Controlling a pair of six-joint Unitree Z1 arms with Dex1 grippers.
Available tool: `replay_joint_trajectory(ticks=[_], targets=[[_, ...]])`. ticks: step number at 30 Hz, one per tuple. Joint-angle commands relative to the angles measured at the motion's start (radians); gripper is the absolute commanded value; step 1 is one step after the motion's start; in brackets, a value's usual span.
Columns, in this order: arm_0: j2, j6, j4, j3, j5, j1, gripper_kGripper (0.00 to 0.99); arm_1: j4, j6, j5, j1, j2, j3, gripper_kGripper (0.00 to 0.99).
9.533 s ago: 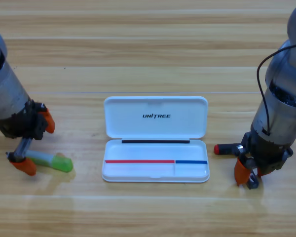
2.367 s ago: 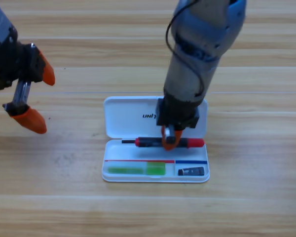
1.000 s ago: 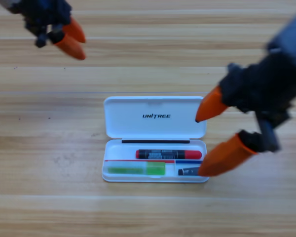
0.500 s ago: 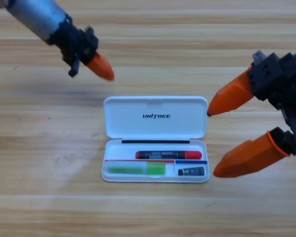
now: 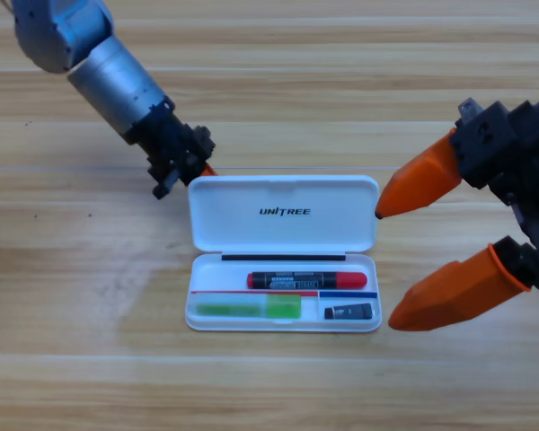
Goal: Clean up eraser and pencils
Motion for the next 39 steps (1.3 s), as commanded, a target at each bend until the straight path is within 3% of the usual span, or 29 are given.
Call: replay_joint_trajectory(ticks=[1, 12, 21, 39], targets=[[-0.043, 0.0, 0.014, 0.07, -0.01, -0.063, 0.0, -0.013, 0.009, 0.011, 0.018, -0.01, 0.031, 0.96], [-0.143, -0.031, -0.014, 0.165, 0.041, -0.135, 0.0, -0.013, 0.01, 0.012, 0.018, 0.007, 0.028, 0.96], [-0.186, -0.064, -0.143, 0.3, 0.116, -0.175, 0.0, -0.013, 0.012, 0.012, 0.017, 0.012, 0.026, 0.96], [-0.206, -0.147, -0.324, 0.436, 0.266, -0.273, 0.0, -0.013, 0.016, 0.012, 0.017, 0.024, 0.02, 0.96]])
